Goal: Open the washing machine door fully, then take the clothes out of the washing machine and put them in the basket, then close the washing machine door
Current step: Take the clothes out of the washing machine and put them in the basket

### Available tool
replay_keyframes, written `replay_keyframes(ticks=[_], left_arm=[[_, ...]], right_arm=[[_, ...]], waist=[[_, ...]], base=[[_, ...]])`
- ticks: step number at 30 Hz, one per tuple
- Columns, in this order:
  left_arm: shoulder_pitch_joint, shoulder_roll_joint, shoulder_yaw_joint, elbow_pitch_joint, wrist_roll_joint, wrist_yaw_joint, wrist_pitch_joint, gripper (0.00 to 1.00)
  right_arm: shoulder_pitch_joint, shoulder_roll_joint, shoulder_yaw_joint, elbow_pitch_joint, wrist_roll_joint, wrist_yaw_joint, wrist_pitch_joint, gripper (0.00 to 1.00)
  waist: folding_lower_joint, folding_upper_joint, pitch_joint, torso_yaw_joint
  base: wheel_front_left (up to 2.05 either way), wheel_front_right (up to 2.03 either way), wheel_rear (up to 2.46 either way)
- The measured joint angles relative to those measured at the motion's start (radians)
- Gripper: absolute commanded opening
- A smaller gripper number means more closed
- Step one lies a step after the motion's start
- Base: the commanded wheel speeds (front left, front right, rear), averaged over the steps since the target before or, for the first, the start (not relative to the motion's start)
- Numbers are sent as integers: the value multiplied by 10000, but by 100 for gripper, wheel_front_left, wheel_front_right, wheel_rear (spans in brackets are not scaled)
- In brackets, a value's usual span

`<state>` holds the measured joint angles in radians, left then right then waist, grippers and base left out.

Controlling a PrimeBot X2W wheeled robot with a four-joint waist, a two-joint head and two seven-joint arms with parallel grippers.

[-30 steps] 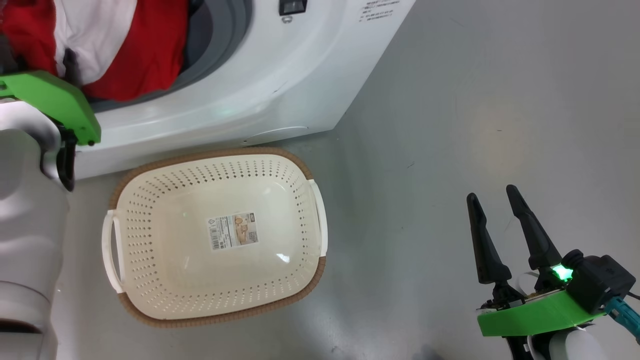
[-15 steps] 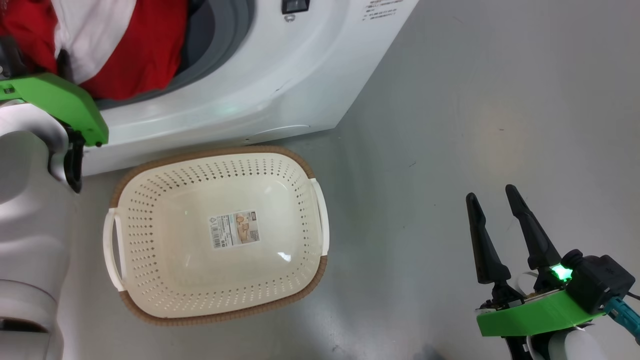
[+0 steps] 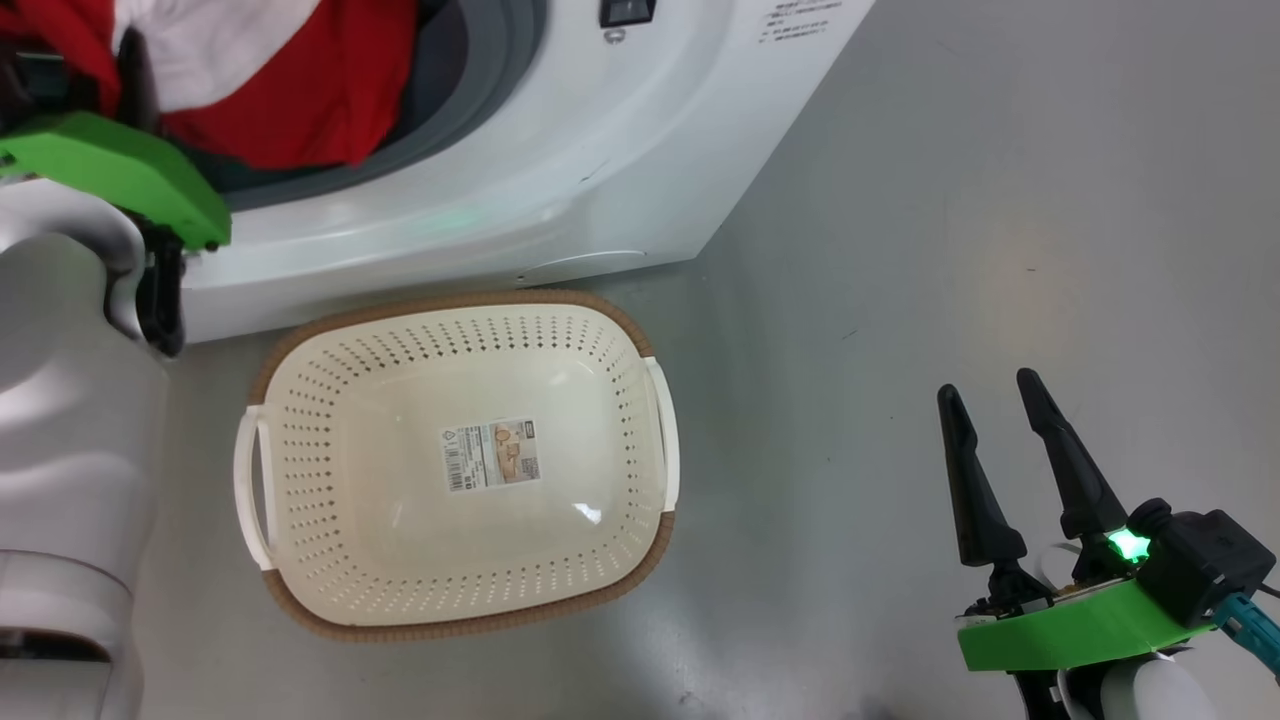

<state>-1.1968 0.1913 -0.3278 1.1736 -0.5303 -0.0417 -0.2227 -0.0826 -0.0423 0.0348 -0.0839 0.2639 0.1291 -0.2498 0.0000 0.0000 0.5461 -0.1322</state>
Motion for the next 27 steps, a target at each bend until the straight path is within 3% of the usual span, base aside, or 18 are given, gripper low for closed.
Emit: replay_keyframes(ticks=[14,23,27], left_arm=[[1251,-125,242,-2734,-385,-196,-209,0],[3093,-94,205,-5948,-548,451,-205,0],[4506,82,211,-8564,-543,1043,-155,0]], right_arm=[[12,-4,-153,-48,-6,0,0,100],[15,-6,-188,-65,-15,0,0,100],[33,-8,-278,-146,-15,0,0,100]], waist=[[0,0,-117,319],[0,0,-180,507],[0,1,-192,622]], base=[[0,0,0],[0,0,0],[0,0,0]])
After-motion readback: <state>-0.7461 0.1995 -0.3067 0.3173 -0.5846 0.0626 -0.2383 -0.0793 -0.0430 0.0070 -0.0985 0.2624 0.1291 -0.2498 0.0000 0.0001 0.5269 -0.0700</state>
